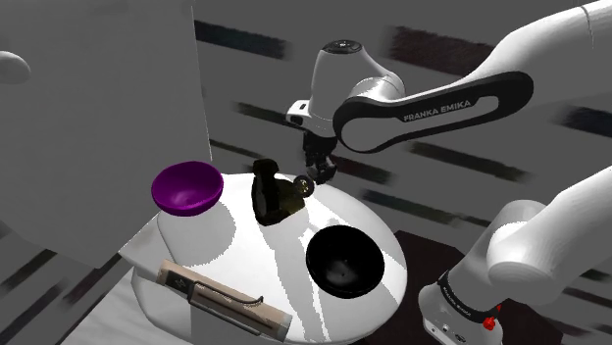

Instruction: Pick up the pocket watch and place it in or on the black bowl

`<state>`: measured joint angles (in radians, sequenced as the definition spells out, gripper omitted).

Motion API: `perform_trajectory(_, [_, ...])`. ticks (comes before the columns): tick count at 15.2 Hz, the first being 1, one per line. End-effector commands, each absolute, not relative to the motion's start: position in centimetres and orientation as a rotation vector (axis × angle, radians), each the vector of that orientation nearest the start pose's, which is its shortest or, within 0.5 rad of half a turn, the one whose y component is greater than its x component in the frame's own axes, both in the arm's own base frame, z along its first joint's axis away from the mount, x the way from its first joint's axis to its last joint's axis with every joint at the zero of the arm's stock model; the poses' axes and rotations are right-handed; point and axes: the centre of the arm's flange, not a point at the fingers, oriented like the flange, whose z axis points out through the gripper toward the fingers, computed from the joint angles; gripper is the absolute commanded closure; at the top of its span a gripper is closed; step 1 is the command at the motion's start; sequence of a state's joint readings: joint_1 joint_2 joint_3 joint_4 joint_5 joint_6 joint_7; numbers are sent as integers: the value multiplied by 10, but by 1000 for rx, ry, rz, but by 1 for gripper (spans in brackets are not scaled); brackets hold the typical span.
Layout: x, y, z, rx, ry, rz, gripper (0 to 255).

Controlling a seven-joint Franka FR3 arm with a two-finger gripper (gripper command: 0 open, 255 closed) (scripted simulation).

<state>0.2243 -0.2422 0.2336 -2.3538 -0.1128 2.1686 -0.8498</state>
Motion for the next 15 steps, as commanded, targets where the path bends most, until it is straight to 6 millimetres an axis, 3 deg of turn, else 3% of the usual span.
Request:
perform_trajectory(1, [424, 206, 440, -2561, -2079, -29, 255])
perform_trajectory(15, [424, 206, 514, -2561, -2079, -29, 255])
